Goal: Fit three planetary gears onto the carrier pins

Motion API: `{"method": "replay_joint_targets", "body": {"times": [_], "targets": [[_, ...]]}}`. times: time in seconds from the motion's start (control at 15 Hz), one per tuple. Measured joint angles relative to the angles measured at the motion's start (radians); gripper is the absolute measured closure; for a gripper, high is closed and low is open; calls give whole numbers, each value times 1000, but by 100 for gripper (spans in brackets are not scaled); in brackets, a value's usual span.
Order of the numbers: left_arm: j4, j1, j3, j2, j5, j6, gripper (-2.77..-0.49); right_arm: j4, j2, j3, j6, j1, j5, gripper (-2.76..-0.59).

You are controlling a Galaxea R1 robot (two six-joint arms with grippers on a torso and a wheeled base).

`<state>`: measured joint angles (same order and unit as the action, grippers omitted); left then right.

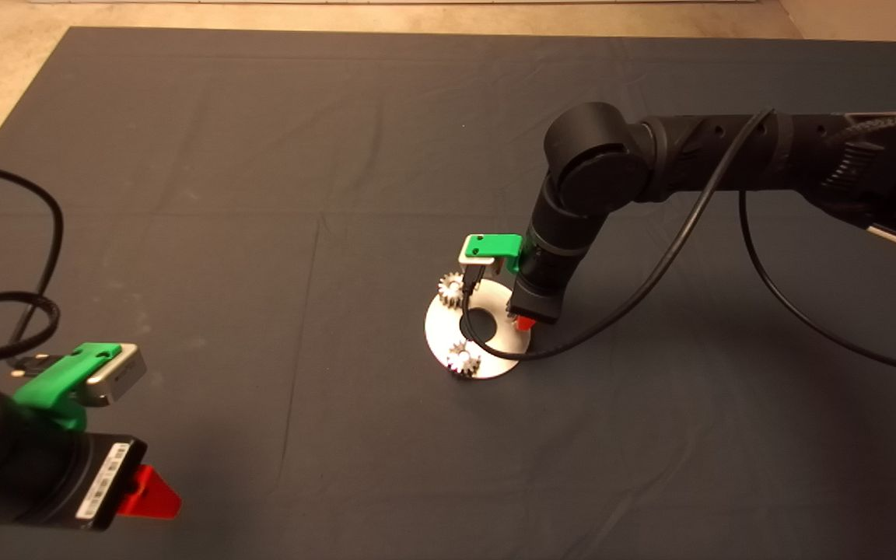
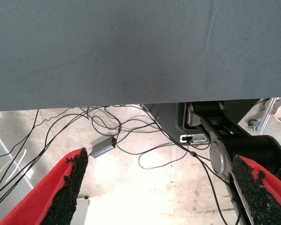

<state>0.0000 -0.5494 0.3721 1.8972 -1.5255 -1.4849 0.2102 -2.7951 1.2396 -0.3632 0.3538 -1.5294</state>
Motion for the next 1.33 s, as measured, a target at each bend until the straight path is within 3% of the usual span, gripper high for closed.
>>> {"method": "replay_joint_targets", "body": {"times": [0.4, 0.8, 1.33], "targets": [[0, 0, 0, 0, 0, 0, -218, 4, 0, 0, 0, -10, 0, -110], [0, 0, 0, -3, 0, 0, -218, 50, 0, 0, 0, -22, -1, -110], [0, 0, 0, -3, 0, -3, -218, 71, 0, -1, 0, -24, -3, -110]]}}
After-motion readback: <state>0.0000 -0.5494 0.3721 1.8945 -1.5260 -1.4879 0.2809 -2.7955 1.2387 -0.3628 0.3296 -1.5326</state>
